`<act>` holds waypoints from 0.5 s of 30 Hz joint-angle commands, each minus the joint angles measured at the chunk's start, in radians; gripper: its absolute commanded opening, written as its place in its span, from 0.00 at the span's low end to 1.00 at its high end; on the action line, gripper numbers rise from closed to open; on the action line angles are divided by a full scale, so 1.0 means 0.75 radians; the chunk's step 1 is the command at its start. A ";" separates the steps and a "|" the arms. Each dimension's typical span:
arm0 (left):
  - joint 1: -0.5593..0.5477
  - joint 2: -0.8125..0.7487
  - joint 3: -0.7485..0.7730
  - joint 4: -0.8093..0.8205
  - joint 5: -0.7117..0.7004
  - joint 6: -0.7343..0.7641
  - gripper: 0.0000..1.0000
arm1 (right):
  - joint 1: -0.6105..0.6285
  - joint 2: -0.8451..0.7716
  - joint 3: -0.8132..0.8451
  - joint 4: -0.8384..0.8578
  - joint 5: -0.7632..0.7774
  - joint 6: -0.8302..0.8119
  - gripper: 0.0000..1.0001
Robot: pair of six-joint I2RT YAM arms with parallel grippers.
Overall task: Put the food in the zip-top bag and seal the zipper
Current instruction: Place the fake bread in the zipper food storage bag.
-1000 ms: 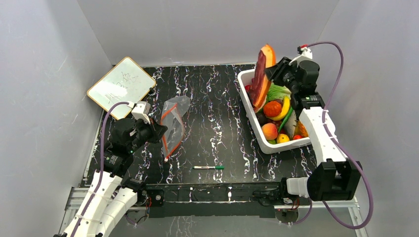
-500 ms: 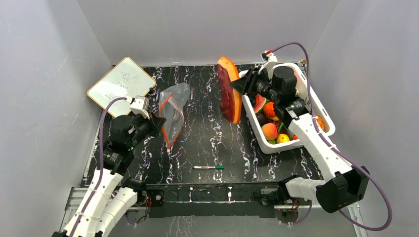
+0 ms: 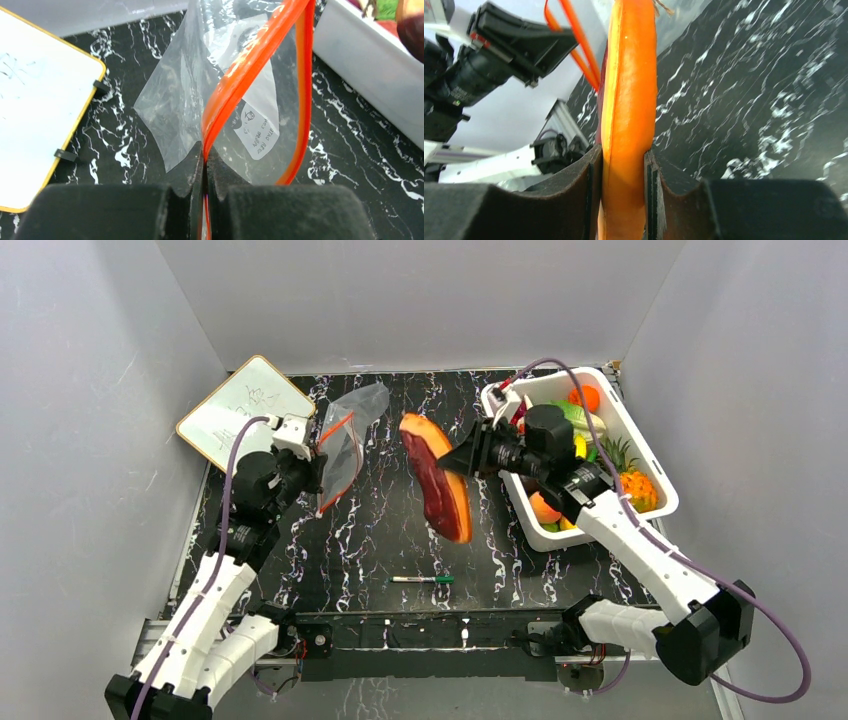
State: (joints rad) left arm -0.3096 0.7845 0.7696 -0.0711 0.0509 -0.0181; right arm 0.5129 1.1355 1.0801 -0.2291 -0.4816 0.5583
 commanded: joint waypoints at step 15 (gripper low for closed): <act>0.004 0.116 -0.131 -0.002 0.159 -0.114 0.00 | 0.416 0.191 -0.077 0.188 -0.068 0.219 0.00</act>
State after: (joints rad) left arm -0.3096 0.8783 0.6743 -0.0872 0.1184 -0.0872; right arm 0.7967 1.2560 0.9985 -0.1822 -0.5396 0.6853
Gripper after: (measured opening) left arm 0.007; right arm 0.292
